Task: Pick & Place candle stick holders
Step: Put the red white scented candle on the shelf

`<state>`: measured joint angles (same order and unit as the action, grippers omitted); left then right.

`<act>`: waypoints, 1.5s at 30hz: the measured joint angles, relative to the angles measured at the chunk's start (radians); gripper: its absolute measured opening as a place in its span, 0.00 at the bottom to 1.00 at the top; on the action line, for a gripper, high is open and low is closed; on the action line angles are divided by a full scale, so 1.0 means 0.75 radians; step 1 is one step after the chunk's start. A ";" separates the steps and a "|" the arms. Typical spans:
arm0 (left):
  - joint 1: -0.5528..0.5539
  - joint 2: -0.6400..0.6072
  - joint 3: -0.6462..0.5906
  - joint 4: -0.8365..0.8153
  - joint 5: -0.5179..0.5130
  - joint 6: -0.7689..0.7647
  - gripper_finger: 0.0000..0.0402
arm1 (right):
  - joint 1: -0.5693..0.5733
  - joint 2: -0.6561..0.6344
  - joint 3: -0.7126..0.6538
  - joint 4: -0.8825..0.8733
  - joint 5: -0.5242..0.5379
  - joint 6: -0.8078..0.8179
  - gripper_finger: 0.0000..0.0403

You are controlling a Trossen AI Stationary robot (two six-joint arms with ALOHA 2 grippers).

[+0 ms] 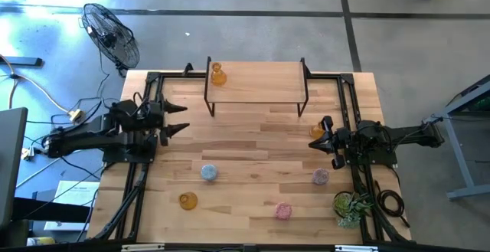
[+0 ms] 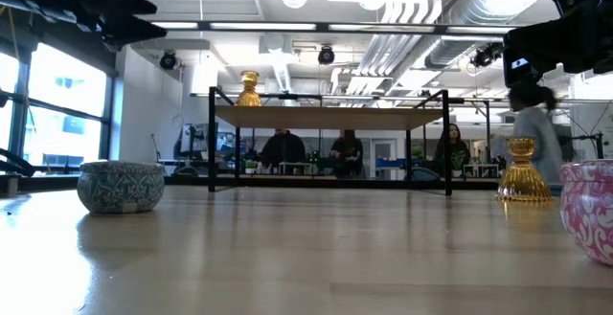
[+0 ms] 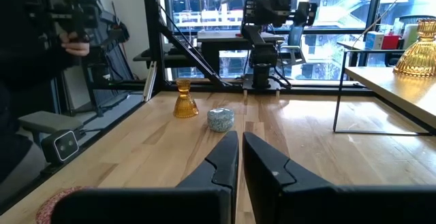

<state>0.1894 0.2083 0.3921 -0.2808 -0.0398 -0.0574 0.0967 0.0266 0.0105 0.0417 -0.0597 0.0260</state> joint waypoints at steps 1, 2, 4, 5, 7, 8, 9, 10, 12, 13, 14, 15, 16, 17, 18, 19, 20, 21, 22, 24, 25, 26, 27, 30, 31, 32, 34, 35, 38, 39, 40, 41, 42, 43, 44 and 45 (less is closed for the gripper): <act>0.000 -0.004 -0.013 -0.002 0.003 0.000 0.74 | 0.000 0.000 0.000 0.000 0.000 0.000 0.04; 0.000 -0.005 -0.022 -0.010 0.010 0.000 0.73 | 0.000 0.000 0.000 0.000 0.000 0.000 0.04; 0.000 -0.005 -0.036 -0.009 0.015 0.010 0.71 | 0.000 0.000 -0.001 0.000 0.000 0.000 0.04; 0.000 -0.005 -0.043 -0.008 0.015 0.018 0.68 | 0.000 0.000 0.000 0.000 0.000 0.000 0.04; 0.000 -0.006 -0.056 -0.003 0.015 0.035 0.62 | 0.000 0.000 0.000 0.000 0.000 0.000 0.04; 0.000 -0.006 -0.059 -0.005 0.016 0.036 0.58 | 0.000 0.000 0.000 0.000 0.000 0.000 0.04; 0.000 -0.004 -0.060 -0.009 0.017 0.036 0.54 | 0.000 0.000 0.000 0.000 0.000 0.000 0.04; 0.000 -0.004 -0.060 -0.009 0.017 0.036 0.49 | 0.000 0.000 0.000 0.000 0.000 0.000 0.04; 0.000 -0.005 -0.060 -0.007 0.017 0.038 0.39 | 0.000 0.000 0.000 0.000 0.000 0.000 0.04; 0.000 -0.006 -0.060 -0.007 0.017 0.042 0.33 | 0.000 0.000 -0.001 0.000 0.000 0.000 0.04; 0.000 -0.006 -0.060 -0.009 0.017 0.046 0.27 | 0.000 0.000 -0.001 0.000 0.000 0.000 0.04; 0.000 -0.005 -0.060 -0.012 0.016 0.051 0.21 | 0.000 0.000 0.000 0.000 0.000 0.000 0.04; 0.000 -0.005 -0.060 -0.018 0.018 0.061 0.15 | 0.000 0.000 0.000 0.000 0.000 0.000 0.04; 0.000 -0.005 -0.060 -0.028 0.024 0.067 0.09 | 0.000 0.000 0.000 0.000 0.000 0.000 0.04; 0.000 -0.006 -0.060 -0.037 0.034 0.067 0.05 | 0.000 0.000 0.000 0.000 0.000 0.000 0.04; 0.000 -0.011 -0.060 -0.049 0.045 0.068 0.02 | 0.000 0.000 0.000 0.000 0.000 0.000 0.04; 0.000 -0.025 -0.061 -0.059 0.058 0.068 0.03 | 0.000 0.000 0.000 0.000 0.000 0.000 0.04; 0.000 -0.042 -0.069 -0.047 0.093 0.070 0.04 | 0.000 0.000 0.000 0.000 0.000 0.000 0.04; 0.000 -0.062 -0.082 -0.024 0.134 0.071 0.05 | 0.000 0.000 0.000 0.000 0.000 0.000 0.04; 0.000 -0.116 -0.109 0.001 0.205 0.074 0.06 | 0.000 0.000 0.000 0.000 0.000 0.000 0.04; 0.000 -0.147 -0.124 0.001 0.223 0.078 0.05 | 0.000 0.000 0.000 0.000 0.000 0.000 0.04; 0.000 -0.179 -0.142 -0.002 0.225 0.077 0.04 | 0.000 0.000 0.000 0.000 0.000 0.000 0.04; 0.000 -0.214 -0.162 0.002 0.220 0.068 0.02 | 0.001 0.000 0.000 0.000 0.000 0.000 0.04; 0.000 -0.273 -0.232 0.088 0.211 0.037 0.01 | 0.000 0.000 0.000 0.000 0.000 0.000 0.04; 0.000 -0.270 -0.249 0.139 0.224 0.036 0.01 | 0.000 0.000 -0.001 0.000 0.000 0.000 0.04; 0.000 -0.268 -0.268 0.165 0.235 0.036 0.02 | 0.000 0.000 -0.001 0.000 0.000 0.000 0.04; 0.000 -0.264 -0.320 0.251 0.250 0.036 0.01 | 0.000 0.000 0.000 -0.001 0.000 0.000 0.04; 0.000 -0.260 -0.349 0.303 0.250 0.031 0.01 | 0.001 0.000 0.000 -0.001 0.000 0.000 0.04; 0.000 -0.269 -0.441 0.372 0.245 0.003 0.01 | 0.001 0.000 0.000 0.000 0.000 0.000 0.04; 0.000 -0.267 -0.462 0.401 0.250 0.001 0.01 | 0.000 0.000 0.000 0.000 0.000 0.000 0.04; 0.000 -0.267 -0.478 0.419 0.249 -0.001 0.01 | 0.000 0.000 0.000 0.000 0.000 0.000 0.04; 0.000 -0.268 -0.492 0.431 0.246 -0.008 0.01 | 0.000 0.000 0.000 -0.001 0.000 0.000 0.04; 0.000 -0.269 -0.500 0.446 0.236 -0.016 0.01 | 0.000 0.000 0.000 0.000 0.000 0.000 0.04; 0.000 -0.270 -0.500 0.425 0.219 -0.027 0.01 | 0.000 0.000 0.000 0.000 0.000 0.000 0.04; 0.000 -0.269 -0.500 0.419 0.213 -0.034 0.01 | 0.000 0.000 0.000 0.000 0.000 0.000 0.04; 0.000 -0.266 -0.500 0.418 0.209 -0.035 0.01 | 0.000 0.000 0.000 -0.001 0.000 0.000 0.04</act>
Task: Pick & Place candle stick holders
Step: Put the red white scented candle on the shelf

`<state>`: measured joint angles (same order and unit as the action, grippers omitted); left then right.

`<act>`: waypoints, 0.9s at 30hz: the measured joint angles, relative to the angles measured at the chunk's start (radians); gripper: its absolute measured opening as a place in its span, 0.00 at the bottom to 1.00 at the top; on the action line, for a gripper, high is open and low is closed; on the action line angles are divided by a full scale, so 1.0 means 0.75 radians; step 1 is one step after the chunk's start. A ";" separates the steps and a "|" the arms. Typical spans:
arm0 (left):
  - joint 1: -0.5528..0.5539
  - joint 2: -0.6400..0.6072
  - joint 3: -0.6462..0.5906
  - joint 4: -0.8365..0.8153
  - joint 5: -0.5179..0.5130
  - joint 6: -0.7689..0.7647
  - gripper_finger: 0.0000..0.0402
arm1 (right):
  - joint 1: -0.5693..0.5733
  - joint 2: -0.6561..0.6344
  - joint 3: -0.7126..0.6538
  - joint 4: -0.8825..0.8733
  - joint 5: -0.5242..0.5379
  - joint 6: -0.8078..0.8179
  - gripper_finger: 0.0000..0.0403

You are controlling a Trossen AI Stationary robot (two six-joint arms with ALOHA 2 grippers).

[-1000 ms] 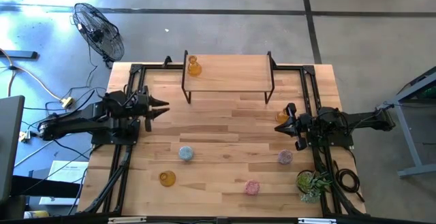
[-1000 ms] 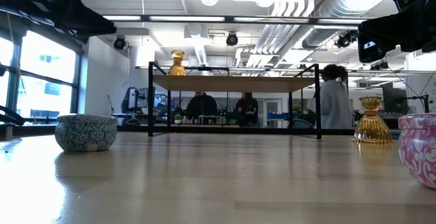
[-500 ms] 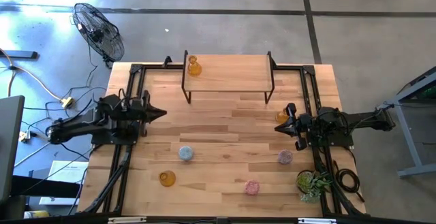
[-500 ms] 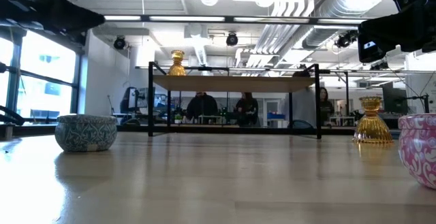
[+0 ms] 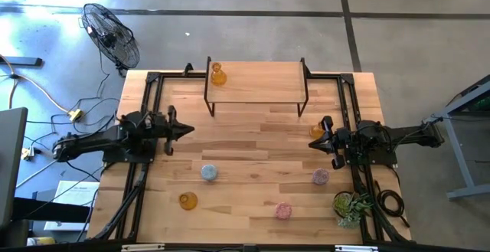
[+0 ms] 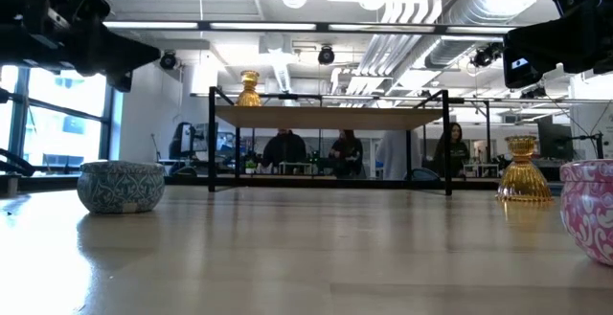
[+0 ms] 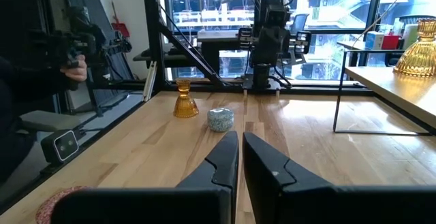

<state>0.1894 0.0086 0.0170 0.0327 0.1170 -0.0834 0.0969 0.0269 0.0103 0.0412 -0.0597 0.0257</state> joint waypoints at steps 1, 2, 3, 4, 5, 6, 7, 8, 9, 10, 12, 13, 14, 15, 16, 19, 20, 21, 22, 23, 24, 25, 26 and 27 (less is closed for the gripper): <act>0.000 0.000 0.000 -0.007 0.000 0.000 0.01 | 0.000 0.000 0.000 0.000 0.000 0.000 0.04; 0.000 -0.001 -0.001 -0.004 0.000 0.000 0.01 | 0.000 0.000 0.000 0.000 0.000 0.001 0.04; 0.000 -0.002 -0.001 0.000 0.000 -0.001 0.01 | 0.000 0.000 0.000 0.000 0.000 0.000 0.04; 0.000 -0.003 -0.001 0.004 0.000 -0.001 0.01 | 0.000 0.000 0.000 0.001 0.000 0.000 0.04; 0.000 -0.002 -0.002 -0.001 -0.001 -0.003 0.01 | 0.000 0.000 0.000 0.000 0.000 0.000 0.04; 0.000 -0.001 -0.002 -0.007 0.000 -0.005 0.01 | 0.000 0.000 0.000 0.000 0.000 0.000 0.04; 0.000 0.001 -0.002 -0.008 0.000 -0.007 0.01 | 0.000 0.000 0.000 0.000 0.000 0.000 0.04; 0.000 0.002 -0.002 -0.005 0.001 -0.013 0.01 | 0.000 0.000 0.000 0.000 0.000 0.000 0.04; 0.000 0.003 -0.003 -0.003 0.000 -0.023 0.01 | 0.000 0.000 0.000 0.000 0.000 0.000 0.04; 0.000 0.003 -0.003 -0.002 -0.002 -0.036 0.01 | 0.000 0.000 0.000 0.000 0.000 0.000 0.04; 0.000 0.005 -0.003 -0.008 -0.004 -0.057 0.01 | 0.000 0.000 0.000 0.000 0.000 0.000 0.04; 0.000 0.005 -0.004 -0.007 -0.004 -0.068 0.01 | 0.000 0.000 0.000 0.000 0.000 0.000 0.04; 0.000 0.005 -0.004 -0.007 -0.005 -0.074 0.01 | 0.000 0.000 0.000 0.000 0.000 0.000 0.04; 0.000 0.005 -0.004 -0.007 -0.005 -0.083 0.01 | 0.000 0.000 0.000 0.000 0.000 0.000 0.04; 0.000 0.005 -0.005 -0.007 -0.005 -0.091 0.01 | 0.000 0.000 0.000 0.000 0.000 0.000 0.04; 0.000 0.005 -0.005 -0.007 -0.005 -0.105 0.01 | 0.000 0.000 0.000 0.000 0.000 0.000 0.04; 0.000 0.004 -0.005 -0.007 -0.005 -0.105 0.01 | 0.000 0.000 0.000 0.000 0.000 0.000 0.04; 0.000 0.004 -0.005 -0.007 -0.005 -0.106 0.01 | 0.000 0.000 0.000 0.001 0.000 0.000 0.04; 0.000 0.005 -0.006 -0.007 -0.006 -0.105 0.01 | 0.000 0.000 0.000 0.004 0.000 0.000 0.04; 0.000 0.005 -0.006 -0.007 -0.006 -0.106 0.01 | 0.000 0.000 0.000 0.007 0.000 0.000 0.04; 0.000 0.005 -0.006 -0.007 -0.006 -0.106 0.01 | 0.000 0.000 0.000 0.009 0.000 0.000 0.04; 0.000 0.005 -0.006 -0.007 -0.006 -0.105 0.01 | 0.000 0.000 0.000 0.010 0.000 0.000 0.04; 0.000 0.005 -0.006 -0.007 -0.007 -0.105 0.01 | 0.000 0.000 0.000 0.011 0.000 -0.001 0.04; 0.000 0.004 -0.006 -0.007 -0.009 -0.106 0.01 | 0.000 0.000 0.000 0.016 0.000 -0.006 0.04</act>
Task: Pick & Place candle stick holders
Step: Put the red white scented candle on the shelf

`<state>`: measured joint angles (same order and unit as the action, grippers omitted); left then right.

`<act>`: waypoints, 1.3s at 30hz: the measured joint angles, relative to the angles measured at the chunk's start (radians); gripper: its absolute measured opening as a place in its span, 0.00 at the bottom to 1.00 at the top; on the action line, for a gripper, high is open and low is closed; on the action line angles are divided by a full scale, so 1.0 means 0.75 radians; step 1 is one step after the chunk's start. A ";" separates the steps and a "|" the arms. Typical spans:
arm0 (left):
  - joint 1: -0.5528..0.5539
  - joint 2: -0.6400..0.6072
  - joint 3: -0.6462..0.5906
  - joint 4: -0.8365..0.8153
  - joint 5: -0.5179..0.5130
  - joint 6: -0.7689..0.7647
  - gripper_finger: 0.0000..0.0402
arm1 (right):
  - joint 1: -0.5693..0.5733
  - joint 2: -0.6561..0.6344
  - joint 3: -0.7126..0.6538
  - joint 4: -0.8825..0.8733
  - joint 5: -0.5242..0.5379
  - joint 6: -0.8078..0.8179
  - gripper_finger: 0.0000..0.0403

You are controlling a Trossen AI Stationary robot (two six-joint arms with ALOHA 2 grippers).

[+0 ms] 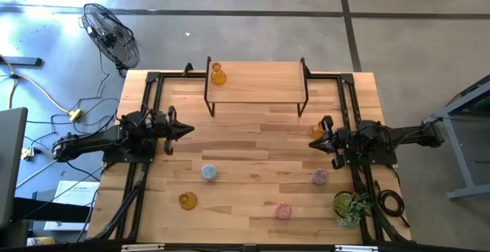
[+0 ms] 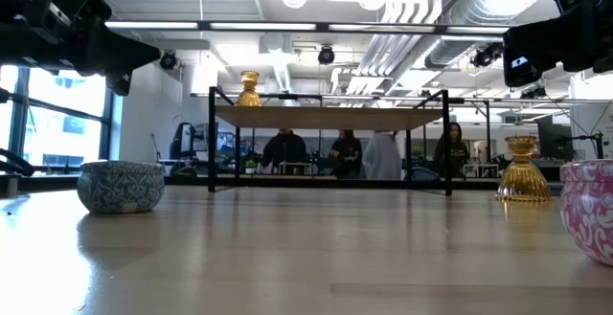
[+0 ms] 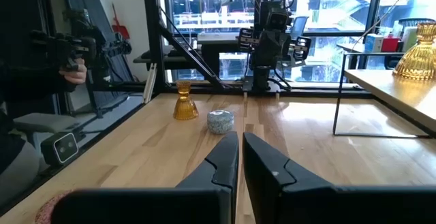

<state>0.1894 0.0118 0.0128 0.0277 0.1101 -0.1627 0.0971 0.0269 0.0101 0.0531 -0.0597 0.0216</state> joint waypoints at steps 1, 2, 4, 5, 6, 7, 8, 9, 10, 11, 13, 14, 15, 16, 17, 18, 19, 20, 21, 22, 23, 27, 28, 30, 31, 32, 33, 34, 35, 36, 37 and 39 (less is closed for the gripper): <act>0.000 0.000 0.000 0.000 -0.004 0.001 0.01 | 0.000 0.000 0.000 0.017 0.000 0.000 0.04; 0.000 0.000 0.000 0.000 -0.013 0.001 0.01 | 0.000 0.000 0.000 0.044 0.000 -0.001 0.04; 0.000 0.000 0.000 -0.003 -0.033 0.000 0.01 | 0.000 0.000 0.000 0.108 0.001 -0.001 0.04; 0.000 0.000 0.000 -0.006 -0.046 0.000 0.01 | 0.000 0.000 0.000 0.143 0.003 -0.001 0.04; 0.000 0.000 0.000 -0.009 -0.055 0.000 0.01 | 0.000 0.000 0.000 0.183 0.005 -0.002 0.04; 0.000 0.000 0.000 -0.011 -0.060 0.001 0.01 | 0.000 -0.001 0.000 0.213 0.002 -0.003 0.04; 0.000 0.000 0.000 -0.011 -0.064 0.001 0.01 | 0.000 -0.001 0.000 0.235 0.001 -0.004 0.04; 0.000 0.000 0.000 -0.011 -0.067 0.001 0.01 | 0.000 -0.001 0.000 0.257 0.003 -0.004 0.04; 0.000 0.000 0.000 -0.011 -0.067 0.006 0.01 | 0.000 -0.001 0.000 0.276 0.005 -0.005 0.04; 0.000 0.000 0.000 -0.011 -0.068 0.017 0.01 | 0.000 -0.001 0.000 0.289 0.006 -0.006 0.04; 0.000 0.000 0.000 -0.011 -0.070 0.048 0.01 | 0.000 -0.001 0.000 0.286 0.019 -0.041 0.04; 0.000 0.000 0.000 -0.012 -0.071 0.066 0.01 | 0.000 -0.001 0.000 0.285 0.036 -0.058 0.04; 0.000 0.000 0.000 -0.012 -0.071 0.088 0.01 | 0.000 -0.001 0.000 0.285 0.056 -0.063 0.04; 0.000 0.000 0.000 -0.012 -0.071 0.110 0.01 | 0.000 -0.001 0.000 0.285 0.081 -0.064 0.04; 0.000 0.000 0.000 -0.012 -0.071 0.127 0.01 | -0.001 -0.001 0.000 0.285 0.107 -0.064 0.04; 0.000 0.000 0.000 -0.012 -0.071 0.141 0.01 | -0.001 -0.001 0.000 0.285 0.122 -0.065 0.04; 0.000 0.000 0.000 -0.012 -0.071 0.148 0.01 | -0.001 -0.001 0.000 0.285 0.127 -0.065 0.04; 0.000 0.000 0.000 -0.012 -0.071 0.150 0.01 | 0.000 -0.001 0.000 0.285 0.125 -0.066 0.04; 0.000 0.000 0.000 -0.012 -0.071 0.151 0.01 | 0.000 -0.001 0.000 0.286 0.123 -0.075 0.04; 0.000 0.000 0.000 -0.012 -0.071 0.151 0.01 | 0.000 -0.001 0.000 0.290 0.122 -0.087 0.04; 0.000 0.000 0.000 -0.012 -0.071 0.151 0.01 | 0.000 -0.001 0.000 0.295 0.117 -0.097 0.04; 0.000 0.000 0.000 -0.012 -0.070 0.151 0.01 | 0.000 -0.001 0.000 0.297 0.111 -0.121 0.04; 0.000 0.000 0.000 -0.012 -0.070 0.151 0.01 | 0.000 -0.001 0.000 0.297 0.100 -0.120 0.04; 0.000 0.000 0.000 -0.012 -0.070 0.144 0.01 | 0.000 -0.001 0.000 0.297 0.077 -0.101 0.04; 0.000 0.000 0.000 -0.012 -0.070 0.141 0.01 | -0.001 -0.001 0.000 0.298 0.078 -0.079 0.04; 0.000 0.000 0.000 -0.012 -0.070 0.140 0.01 | -0.001 -0.001 0.000 0.300 0.095 -0.052 0.05; 0.000 0.000 0.000 -0.012 -0.069 0.135 0.01 | -0.001 -0.001 0.000 0.299 0.125 -0.026 0.06; 0.000 0.000 0.000 -0.012 -0.069 0.125 0.01 | -0.001 -0.001 0.000 0.295 0.160 -0.003 0.07; 0.000 0.000 0.000 -0.012 -0.069 0.109 0.01 | -0.001 -0.001 0.000 0.288 0.187 0.012 0.09; 0.000 0.000 0.000 -0.012 -0.068 0.105 0.01 | -0.001 -0.001 0.000 0.282 0.205 0.024 0.11; 0.000 0.000 0.000 -0.012 -0.068 0.104 0.01 | -0.001 0.000 0.000 0.280 0.218 0.027 0.14; 0.000 0.000 0.000 -0.012 -0.066 0.101 0.01 | -0.001 0.000 0.000 0.278 0.236 0.031 0.20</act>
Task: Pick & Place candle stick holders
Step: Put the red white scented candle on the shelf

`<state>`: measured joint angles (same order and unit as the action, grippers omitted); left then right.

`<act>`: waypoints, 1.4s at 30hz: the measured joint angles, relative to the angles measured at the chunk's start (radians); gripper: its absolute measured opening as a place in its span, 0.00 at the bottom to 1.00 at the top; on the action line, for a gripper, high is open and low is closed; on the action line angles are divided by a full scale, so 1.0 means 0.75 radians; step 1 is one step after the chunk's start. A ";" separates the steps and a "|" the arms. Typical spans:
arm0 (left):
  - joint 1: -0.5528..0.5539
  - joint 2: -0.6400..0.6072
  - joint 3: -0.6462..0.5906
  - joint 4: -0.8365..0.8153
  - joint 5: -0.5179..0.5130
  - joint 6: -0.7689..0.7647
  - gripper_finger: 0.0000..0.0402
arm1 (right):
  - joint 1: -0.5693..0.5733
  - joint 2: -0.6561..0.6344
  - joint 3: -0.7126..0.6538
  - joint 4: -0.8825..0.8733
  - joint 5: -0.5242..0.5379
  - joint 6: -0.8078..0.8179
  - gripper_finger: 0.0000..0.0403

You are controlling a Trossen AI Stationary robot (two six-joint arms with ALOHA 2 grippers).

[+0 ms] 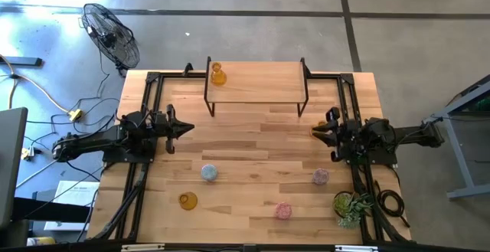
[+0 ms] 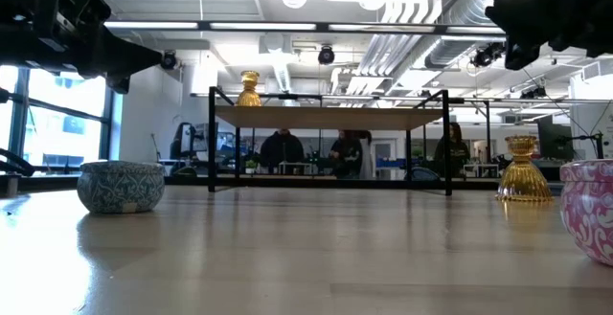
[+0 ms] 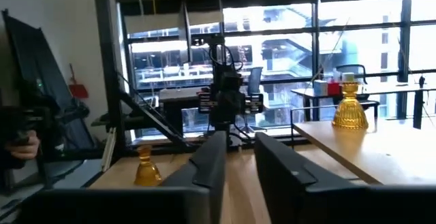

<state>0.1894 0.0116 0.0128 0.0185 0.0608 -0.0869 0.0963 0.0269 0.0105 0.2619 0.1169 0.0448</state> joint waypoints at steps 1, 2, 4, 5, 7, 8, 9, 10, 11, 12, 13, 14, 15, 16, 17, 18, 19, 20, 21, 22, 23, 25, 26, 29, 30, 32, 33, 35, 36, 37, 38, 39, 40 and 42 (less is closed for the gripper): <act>0.000 0.000 0.000 0.000 0.000 0.000 0.01 | 0.000 0.000 -0.001 -0.001 0.008 0.011 0.24; 0.000 0.000 0.000 0.000 0.000 0.000 0.01 | 0.000 0.000 0.000 -0.001 0.021 0.036 0.28; 0.000 0.000 0.000 0.000 0.000 0.000 0.01 | 0.000 0.000 0.000 -0.003 0.069 0.099 0.37; 0.000 0.000 0.000 0.000 0.000 0.000 0.01 | 0.000 0.000 -0.001 -0.008 0.087 0.120 0.41; 0.000 0.000 0.000 0.000 0.000 0.000 0.01 | 0.000 0.000 0.000 -0.037 0.139 0.146 0.50; 0.000 0.000 0.000 0.000 0.000 0.000 0.01 | 0.000 0.000 0.000 -0.055 0.174 0.153 0.54; 0.000 0.000 0.000 0.000 0.000 0.000 0.01 | 0.000 0.000 -0.001 -0.072 0.199 0.162 0.58; 0.000 0.000 0.000 0.000 0.000 -0.001 0.01 | 0.000 0.001 0.000 -0.083 0.228 0.178 0.61; 0.000 0.000 0.000 0.000 -0.001 -0.004 0.01 | 0.000 0.001 0.000 -0.087 0.258 0.194 0.64; 0.000 0.000 0.000 0.000 -0.001 -0.012 0.01 | 0.000 0.001 0.000 -0.090 0.292 0.216 0.66; 0.000 0.000 0.000 0.000 -0.001 -0.027 0.01 | 0.000 0.000 0.000 -0.093 0.331 0.238 0.68; 0.000 0.000 0.000 0.000 -0.001 -0.035 0.01 | 0.000 0.001 0.000 -0.094 0.362 0.245 0.69; 0.000 0.000 0.000 0.000 -0.001 -0.044 0.01 | 0.000 0.000 0.000 -0.094 0.378 0.240 0.70; 0.000 0.000 0.000 0.000 -0.001 -0.053 0.01 | 0.000 0.000 0.000 -0.093 0.387 0.219 0.70; 0.000 0.000 0.000 0.000 -0.001 -0.063 0.01 | 0.000 0.000 0.000 -0.088 0.391 0.207 0.70; 0.000 0.000 0.000 0.000 -0.001 -0.065 0.01 | 0.000 0.000 0.000 -0.076 0.395 0.200 0.70; 0.000 0.000 0.000 0.000 -0.001 -0.065 0.01 | 0.000 0.000 0.000 -0.055 0.396 0.194 0.70; 0.000 0.000 0.000 0.000 -0.001 -0.065 0.01 | 0.000 0.000 0.000 -0.032 0.397 0.179 0.70; 0.000 0.000 0.000 0.000 -0.001 -0.065 0.01 | 0.000 0.000 0.000 -0.009 0.402 0.150 0.71; 0.000 0.001 0.000 0.000 -0.001 -0.065 0.01 | 0.000 0.000 0.000 0.011 0.406 0.107 0.71; 0.000 0.000 0.000 0.000 -0.001 -0.065 0.01 | 0.000 0.000 0.000 0.029 0.406 0.056 0.71; 0.000 0.000 0.000 0.000 -0.001 -0.065 0.01 | 0.000 0.000 0.000 0.079 0.404 -0.024 0.71; 0.000 0.001 0.000 -0.001 -0.002 -0.065 0.01 | 0.000 0.000 0.000 0.115 0.396 -0.054 0.71; 0.000 0.000 0.000 0.000 -0.002 -0.065 0.01 | 0.007 0.001 0.037 0.134 0.332 -0.093 0.71; 0.000 0.000 0.000 0.000 -0.004 -0.065 0.01 | 0.011 0.001 0.064 0.115 0.289 -0.094 0.71; 0.000 0.000 0.000 0.000 -0.005 -0.065 0.01 | 0.019 0.001 0.128 0.058 0.232 -0.094 0.70; 0.000 0.000 0.000 0.000 -0.005 -0.065 0.01 | 0.023 0.003 0.161 0.019 0.222 -0.087 0.71; 0.000 0.000 0.000 0.000 -0.005 -0.065 0.01 | 0.035 0.025 0.234 -0.058 0.223 -0.080 0.71; 0.000 0.000 0.000 0.000 -0.005 -0.065 0.01 | 0.040 0.041 0.271 -0.089 0.224 -0.086 0.70; 0.000 0.000 0.000 0.000 -0.005 -0.065 0.01 | 0.045 0.061 0.307 -0.116 0.224 -0.098 0.70; 0.000 0.000 0.000 0.000 -0.005 -0.065 0.01 | 0.048 0.086 0.343 -0.139 0.224 -0.107 0.70; 0.000 0.000 0.000 0.000 -0.005 -0.065 0.01 | 0.051 0.115 0.379 -0.160 0.224 -0.122 0.70; 0.000 0.000 0.000 0.000 -0.005 -0.065 0.01 | 0.054 0.145 0.417 -0.186 0.225 -0.135 0.71; 0.000 0.000 0.000 -0.001 -0.004 -0.065 0.01 | 0.061 0.215 0.501 -0.261 0.254 -0.142 0.70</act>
<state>0.1894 0.0116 0.0128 0.0181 0.0576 -0.1360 0.1421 0.1884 0.3864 0.0663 0.3078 -0.0617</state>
